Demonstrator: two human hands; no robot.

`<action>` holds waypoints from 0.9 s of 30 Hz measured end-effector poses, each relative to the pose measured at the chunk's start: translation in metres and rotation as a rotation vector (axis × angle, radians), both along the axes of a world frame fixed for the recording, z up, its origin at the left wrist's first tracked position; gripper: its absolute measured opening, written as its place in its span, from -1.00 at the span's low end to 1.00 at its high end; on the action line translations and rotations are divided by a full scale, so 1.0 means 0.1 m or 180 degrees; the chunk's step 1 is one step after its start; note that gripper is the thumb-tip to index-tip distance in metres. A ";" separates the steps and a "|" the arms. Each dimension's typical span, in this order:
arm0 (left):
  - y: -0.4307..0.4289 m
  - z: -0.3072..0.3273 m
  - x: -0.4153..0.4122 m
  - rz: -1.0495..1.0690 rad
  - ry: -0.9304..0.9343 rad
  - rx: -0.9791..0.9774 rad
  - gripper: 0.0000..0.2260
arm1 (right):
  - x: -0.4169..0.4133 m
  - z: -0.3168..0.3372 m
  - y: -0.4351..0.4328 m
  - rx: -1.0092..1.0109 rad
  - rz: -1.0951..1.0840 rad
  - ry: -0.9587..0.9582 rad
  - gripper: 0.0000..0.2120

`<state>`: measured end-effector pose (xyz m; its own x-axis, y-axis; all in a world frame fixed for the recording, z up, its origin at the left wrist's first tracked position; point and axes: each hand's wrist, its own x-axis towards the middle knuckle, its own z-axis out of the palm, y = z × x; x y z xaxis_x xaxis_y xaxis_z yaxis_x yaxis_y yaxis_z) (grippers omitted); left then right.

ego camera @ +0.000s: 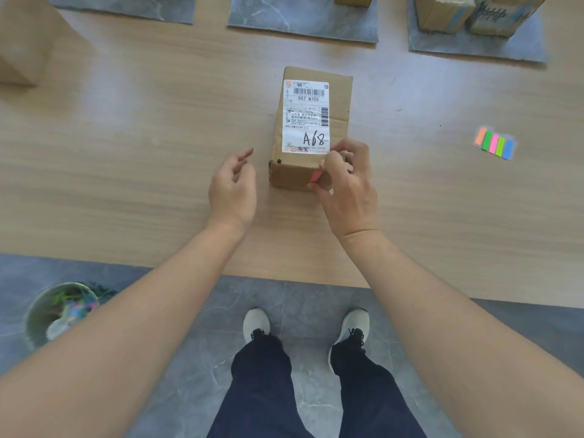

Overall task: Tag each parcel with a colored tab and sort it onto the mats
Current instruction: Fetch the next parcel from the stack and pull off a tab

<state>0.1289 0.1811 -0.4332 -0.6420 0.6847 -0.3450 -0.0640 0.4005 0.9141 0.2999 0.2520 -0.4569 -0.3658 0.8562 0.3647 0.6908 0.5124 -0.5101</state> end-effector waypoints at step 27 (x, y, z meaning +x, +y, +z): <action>0.27 2.44 0.03 -0.0743 -0.0456 0.1099 -0.62 | -0.20 2.58 -0.11 -0.1669 -0.0433 0.2016 -0.72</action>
<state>0.1320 0.2083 -0.1890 -0.4189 0.8964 -0.1449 -0.1440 0.0919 0.9853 0.2795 0.2406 -0.1993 -0.1067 0.9943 0.0083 0.2317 0.0329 -0.9722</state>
